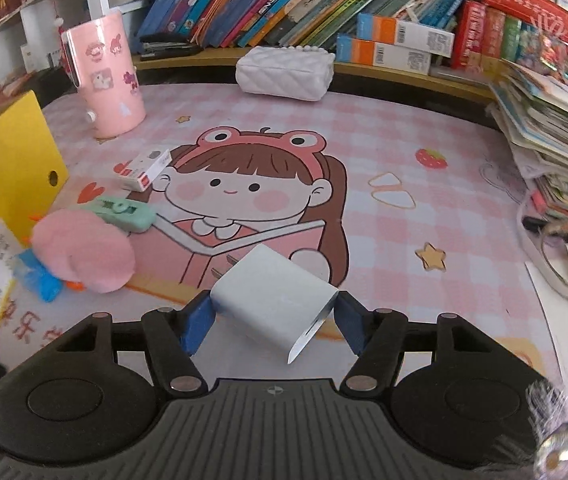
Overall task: Organize objects
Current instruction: 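Close the right tool on the white charger block, then carry the toy car with the left tool and charger with the right tool over the box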
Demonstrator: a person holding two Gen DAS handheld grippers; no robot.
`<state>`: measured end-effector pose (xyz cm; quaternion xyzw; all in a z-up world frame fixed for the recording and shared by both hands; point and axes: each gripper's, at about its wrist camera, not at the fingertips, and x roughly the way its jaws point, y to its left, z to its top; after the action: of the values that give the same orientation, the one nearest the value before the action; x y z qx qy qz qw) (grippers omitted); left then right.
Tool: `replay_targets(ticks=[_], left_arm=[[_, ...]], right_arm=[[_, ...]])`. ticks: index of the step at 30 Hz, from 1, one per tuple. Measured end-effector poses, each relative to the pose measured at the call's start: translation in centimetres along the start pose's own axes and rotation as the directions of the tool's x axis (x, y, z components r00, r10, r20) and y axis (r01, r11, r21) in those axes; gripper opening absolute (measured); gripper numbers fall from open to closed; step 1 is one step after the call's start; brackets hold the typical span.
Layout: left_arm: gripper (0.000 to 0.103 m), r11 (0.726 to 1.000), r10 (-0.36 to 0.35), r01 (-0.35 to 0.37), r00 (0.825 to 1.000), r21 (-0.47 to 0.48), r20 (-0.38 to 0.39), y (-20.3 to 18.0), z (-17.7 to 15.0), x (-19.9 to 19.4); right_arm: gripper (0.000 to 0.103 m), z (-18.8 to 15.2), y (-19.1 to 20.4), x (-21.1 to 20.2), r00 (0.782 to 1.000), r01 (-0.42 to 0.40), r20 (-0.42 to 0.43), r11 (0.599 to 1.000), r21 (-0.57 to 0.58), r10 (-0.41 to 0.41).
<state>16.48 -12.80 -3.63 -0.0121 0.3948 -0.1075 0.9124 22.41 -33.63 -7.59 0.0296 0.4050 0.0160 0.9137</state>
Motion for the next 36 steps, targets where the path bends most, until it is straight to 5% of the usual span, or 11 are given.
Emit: replay_targets(ticks=[13, 36], left_arm=[[0.057, 0.998, -0.045, 0.048, 0.996, -0.033, 0.078, 2.6, -0.4, -3.1], [0.057, 0.994, -0.013, 0.023, 0.996, -0.108, 0.093, 13.6, -5.9, -11.0]], right_arm=[[0.063, -2.0, 4.1, -8.3, 0.998, -0.007, 0.064, 0.999, 0.035, 0.004], [0.063, -8.3, 17.2, -13.3, 0.998, -0.051, 0.029, 0.997, -0.059, 0.053]])
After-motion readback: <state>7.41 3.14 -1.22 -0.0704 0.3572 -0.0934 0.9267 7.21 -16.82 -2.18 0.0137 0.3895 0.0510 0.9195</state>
